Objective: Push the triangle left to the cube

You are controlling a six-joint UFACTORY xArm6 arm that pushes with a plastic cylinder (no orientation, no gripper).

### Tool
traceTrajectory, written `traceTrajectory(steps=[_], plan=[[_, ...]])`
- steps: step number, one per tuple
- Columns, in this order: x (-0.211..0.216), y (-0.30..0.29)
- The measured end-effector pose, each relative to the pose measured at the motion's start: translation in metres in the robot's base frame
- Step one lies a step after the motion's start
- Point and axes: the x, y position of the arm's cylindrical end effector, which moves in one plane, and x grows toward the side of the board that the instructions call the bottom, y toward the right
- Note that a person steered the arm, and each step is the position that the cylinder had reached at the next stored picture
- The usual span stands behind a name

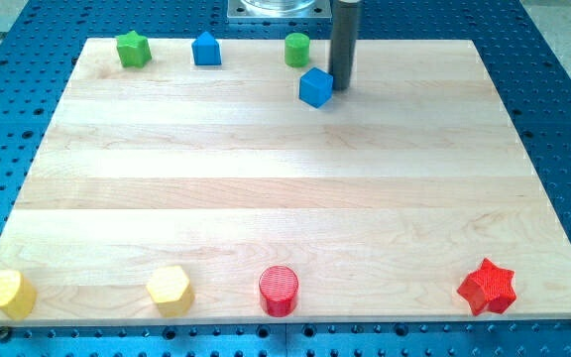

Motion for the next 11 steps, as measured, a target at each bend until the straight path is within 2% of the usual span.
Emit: traceTrajectory(steps=[1, 2, 3, 4, 5, 6, 7, 8, 10, 11], plan=[[0.023, 0.001], [0.024, -0.078], [0.060, -0.175], [0.052, -0.258], [0.000, -0.310], [-0.025, -0.317], [-0.025, -0.308], [-0.043, -0.268], [-0.102, -0.241], [-0.100, -0.197]])
